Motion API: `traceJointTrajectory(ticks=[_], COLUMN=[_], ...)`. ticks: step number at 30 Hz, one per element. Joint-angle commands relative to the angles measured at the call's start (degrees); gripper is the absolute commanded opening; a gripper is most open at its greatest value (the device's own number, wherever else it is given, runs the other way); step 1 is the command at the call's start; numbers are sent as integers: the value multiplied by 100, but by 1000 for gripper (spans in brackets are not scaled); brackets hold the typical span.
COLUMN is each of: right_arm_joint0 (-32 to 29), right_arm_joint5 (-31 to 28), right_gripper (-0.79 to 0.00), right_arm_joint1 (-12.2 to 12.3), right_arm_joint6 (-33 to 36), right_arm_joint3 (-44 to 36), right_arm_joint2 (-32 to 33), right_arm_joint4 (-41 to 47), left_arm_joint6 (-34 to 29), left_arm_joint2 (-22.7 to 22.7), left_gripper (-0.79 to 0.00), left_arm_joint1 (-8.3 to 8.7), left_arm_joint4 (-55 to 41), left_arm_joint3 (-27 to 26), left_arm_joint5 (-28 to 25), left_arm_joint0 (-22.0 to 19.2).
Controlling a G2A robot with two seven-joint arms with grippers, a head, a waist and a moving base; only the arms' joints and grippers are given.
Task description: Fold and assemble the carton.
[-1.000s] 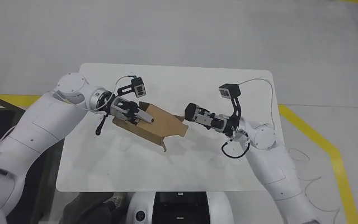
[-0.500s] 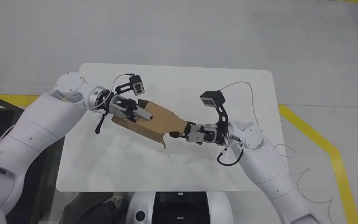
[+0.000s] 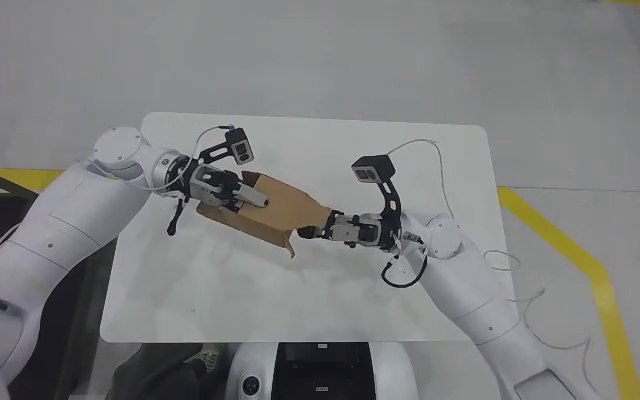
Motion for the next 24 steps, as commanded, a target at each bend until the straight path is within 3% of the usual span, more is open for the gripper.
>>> traceJointTrajectory(ticks=[1, 8, 24], right_arm_joint0=[-76, -306, 42], right_arm_joint5=[44, 243, 22], right_gripper=[0, 0, 0], right_arm_joint1=[30, 96, -134], right_arm_joint6=[44, 243, 22], right_arm_joint3=[-46, -370, -399], right_arm_joint2=[101, 211, -652], right_arm_joint4=[129, 398, 483], left_arm_joint6=[0, 0, 19], left_arm_joint2=[-68, -211, -504], left_gripper=[-785, -785, -785], left_arm_joint1=[2, -110, -444], left_arm_joint4=[29, -160, -18], left_arm_joint3=[147, 485, 945], left_arm_joint5=[-148, -190, -223], left_arm_joint0=[-36, -67, -41])
